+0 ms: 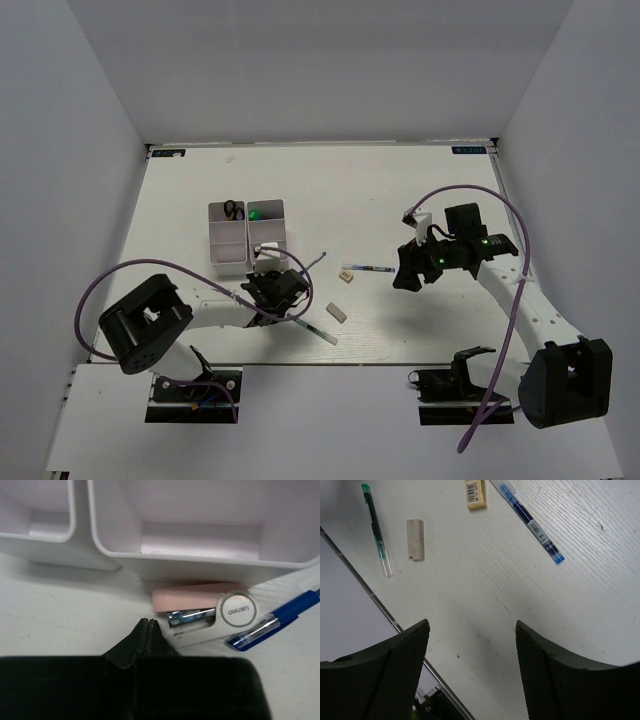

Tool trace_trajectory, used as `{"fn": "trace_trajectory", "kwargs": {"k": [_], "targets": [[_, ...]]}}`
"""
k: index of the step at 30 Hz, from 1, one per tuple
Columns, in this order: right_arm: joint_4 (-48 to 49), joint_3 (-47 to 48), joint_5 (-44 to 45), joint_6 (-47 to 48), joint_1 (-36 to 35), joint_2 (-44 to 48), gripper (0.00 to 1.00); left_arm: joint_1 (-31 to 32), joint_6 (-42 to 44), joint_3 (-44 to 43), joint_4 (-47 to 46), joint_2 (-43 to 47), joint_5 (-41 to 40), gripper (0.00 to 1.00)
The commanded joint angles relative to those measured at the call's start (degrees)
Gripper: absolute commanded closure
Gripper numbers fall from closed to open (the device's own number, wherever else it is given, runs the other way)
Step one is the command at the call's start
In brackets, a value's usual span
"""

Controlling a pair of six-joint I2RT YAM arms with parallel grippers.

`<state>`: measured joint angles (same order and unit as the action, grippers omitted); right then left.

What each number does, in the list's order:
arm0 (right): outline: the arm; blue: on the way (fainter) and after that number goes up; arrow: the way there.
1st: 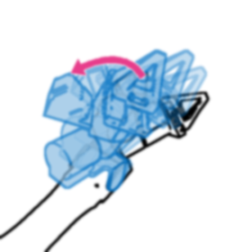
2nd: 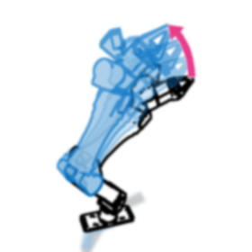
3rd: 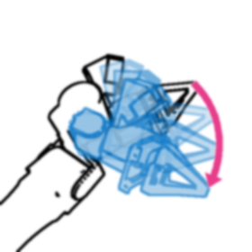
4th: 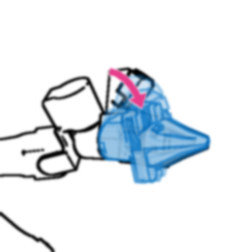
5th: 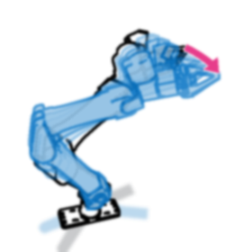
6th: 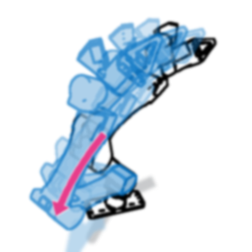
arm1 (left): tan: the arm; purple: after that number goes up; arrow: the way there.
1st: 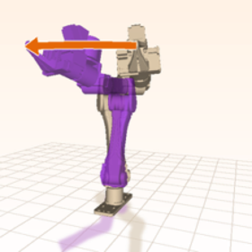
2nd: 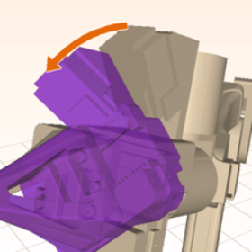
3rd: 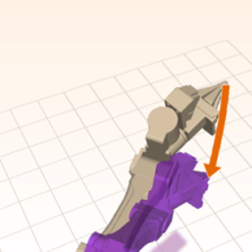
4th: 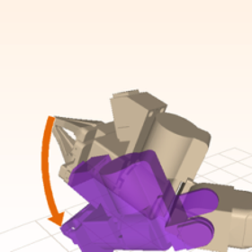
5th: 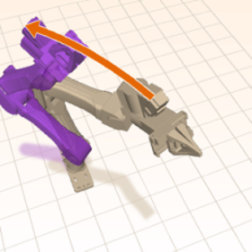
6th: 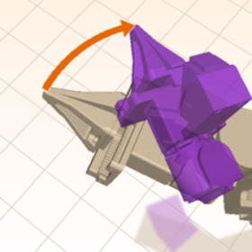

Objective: Sort the stationery into containers
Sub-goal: Move the stationery to the center of the board, then pick up the stationery from the center of the board.

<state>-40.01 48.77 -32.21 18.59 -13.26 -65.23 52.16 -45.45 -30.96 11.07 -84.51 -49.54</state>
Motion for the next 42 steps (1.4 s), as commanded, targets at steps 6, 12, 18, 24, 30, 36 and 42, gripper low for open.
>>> {"fn": "trace_trajectory", "kwargs": {"k": [6,12,18,24,30,36,42], "targets": [[0.81,-0.43,-2.69,1.01,1.21,0.98,0.28,5.31,0.01,-2.26,-2.02,-4.7,4.98,0.99],[0.81,-0.43,-3.3,1.27,1.65,0.72,0.28,7.42,0.54,-5.69,-2.89,-7.77,6.82,0.99],[0.55,-0.61,-3.3,1.45,2.27,0.9,0.28,9.01,3.26,-12.01,-3.17,-11.64,10.68,0.99],[0.63,-0.7,-3.48,1.71,2.97,0.81,0.28,8.57,6.34,-15.27,-2.55,-12.09,16.84,0.99],[0.9,-0.7,-3.92,1.8,3.85,0.98,0.28,7.69,0.74,-15.71,10.86,-6.47,15.79,0.71],[0.72,-0.35,-4.27,1.45,4.03,0.19,0.28,7.6,-3.5,-17.29,16.7,-4.35,13.94,0.38],[0.46,-0.35,-4.44,1.27,4.2,0.72,0.28,5.59,-3.59,-20.54,16.62,-8.47,14.47,0.34]]}}
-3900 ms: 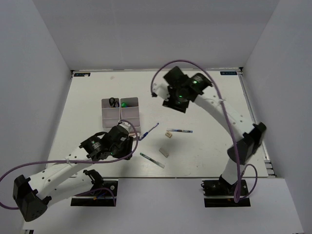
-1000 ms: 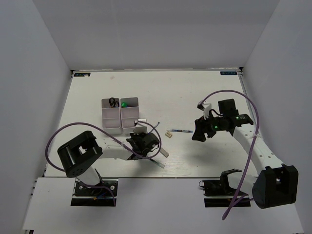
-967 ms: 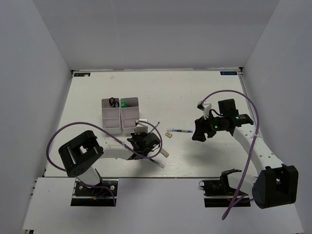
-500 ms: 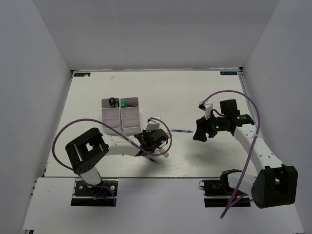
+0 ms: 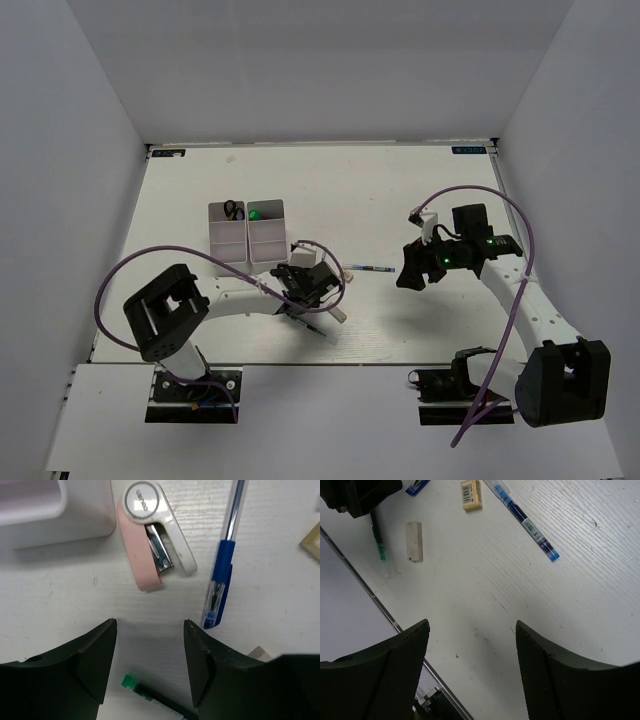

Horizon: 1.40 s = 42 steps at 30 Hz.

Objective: Sort the stationery into containers
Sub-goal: Pick up the stationery from the center of the board.

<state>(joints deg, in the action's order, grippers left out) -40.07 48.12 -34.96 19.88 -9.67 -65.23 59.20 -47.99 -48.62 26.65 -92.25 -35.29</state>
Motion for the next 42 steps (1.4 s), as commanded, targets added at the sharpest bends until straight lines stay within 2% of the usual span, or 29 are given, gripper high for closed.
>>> {"fn": "trace_trajectory", "kwargs": {"k": [1,5,15,26,29,31,36,42], "targets": [[0.61,0.22,-1.6,-0.02,0.71,0.63,0.28,-1.8,-1.4,-3.75,0.86,-2.39,0.39,0.34],[0.52,0.22,-1.78,0.25,0.71,0.72,0.28,-4.09,-2.2,-4.63,-2.3,-4.52,3.2,0.34],[0.52,0.05,-2.74,0.77,1.5,0.46,0.28,-5.15,-7.38,-9.65,0.5,-9.44,1.98,0.34],[-0.18,0.13,-3.89,1.3,2.02,0.46,0.28,-5.06,-9.23,-12.46,4.63,-12.43,-3.03,0.39],[-0.18,-0.04,-4.06,1.3,2.11,0.55,0.28,-5.06,-10.19,-12.73,5.51,-12.78,-3.38,0.5],[-0.27,0.05,-4.24,1.39,2.11,0.55,0.28,-5.06,-10.72,-12.73,5.78,-12.61,-3.21,0.62],[-0.44,0.13,-4.33,1.3,2.46,0.63,0.28,-4.01,-11.16,-12.2,5.95,-12.34,-3.12,0.66],[-0.53,0.13,-4.68,1.3,2.55,0.63,0.28,-3.65,-11.52,-12.02,5.78,-12.96,-2.86,0.81]]}}
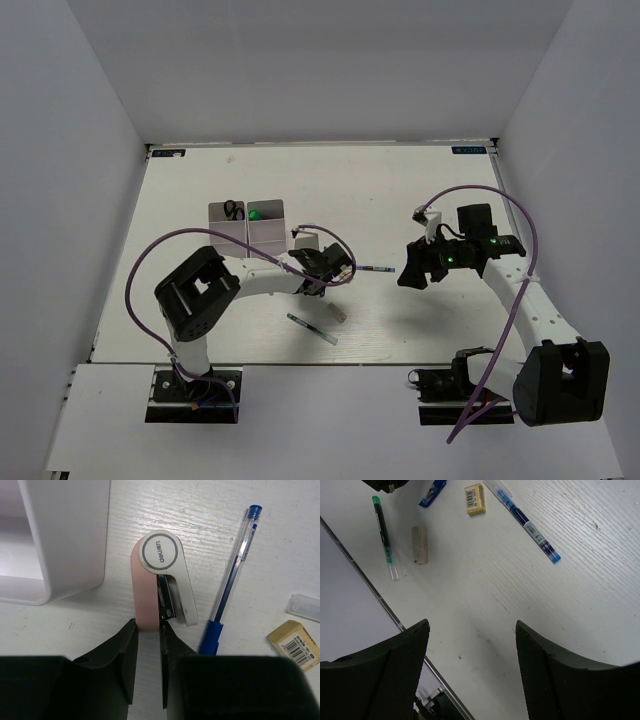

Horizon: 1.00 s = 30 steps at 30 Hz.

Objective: Sort the stationery into containers
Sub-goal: Pick up the stationery from the center of the board, then place the stationery in the storage box.

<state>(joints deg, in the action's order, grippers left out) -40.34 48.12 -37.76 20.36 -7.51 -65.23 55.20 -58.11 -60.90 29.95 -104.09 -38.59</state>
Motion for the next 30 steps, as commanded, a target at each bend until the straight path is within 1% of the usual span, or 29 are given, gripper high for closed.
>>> {"fn": "trace_trajectory", "kwargs": {"k": [1,2,4,7,8,10,17,20,24,25,30], "targets": [[-0.36,0.13,-1.79,0.91,0.21,0.63,0.28,0.61,-1.4,0.26,2.48,-0.94,0.53,0.86],[-0.44,0.05,-1.79,0.82,0.39,0.63,0.28,0.61,-1.13,0.26,2.39,-0.85,0.88,0.87],[-0.36,0.05,-1.88,0.73,0.39,0.55,0.28,0.96,-0.96,0.09,2.21,-0.76,0.8,0.87],[-0.27,0.13,-2.06,0.82,0.48,0.46,0.28,1.75,-0.52,-0.18,2.12,-0.06,0.62,0.93],[-0.27,0.05,-2.06,0.82,0.39,0.54,0.28,1.93,-0.34,-0.35,2.21,0.2,0.62,0.97],[-0.44,0.13,-2.14,0.82,0.56,0.46,0.28,2.72,0.44,-0.44,1.95,0.99,0.27,1.0],[-0.53,0.13,-2.49,0.91,0.74,0.72,0.28,5.97,4.93,-3.52,3.7,5.56,-1.05,1.0],[-0.62,0.05,-2.32,0.82,0.83,0.81,0.28,6.41,6.16,-4.57,5.81,10.21,-1.75,1.0],[-0.62,0.13,-2.58,0.73,0.91,1.07,0.28,6.41,7.57,-4.66,7.83,16.19,-2.19,1.0],[-0.71,0.13,-2.58,0.82,0.92,1.07,0.28,6.32,8.27,-5.18,8.97,18.99,-2.28,1.0],[-0.88,0.31,-2.93,0.56,1.09,1.42,0.28,4.4,9.41,-7.3,14.95,23.84,-3.69,1.0]]}}
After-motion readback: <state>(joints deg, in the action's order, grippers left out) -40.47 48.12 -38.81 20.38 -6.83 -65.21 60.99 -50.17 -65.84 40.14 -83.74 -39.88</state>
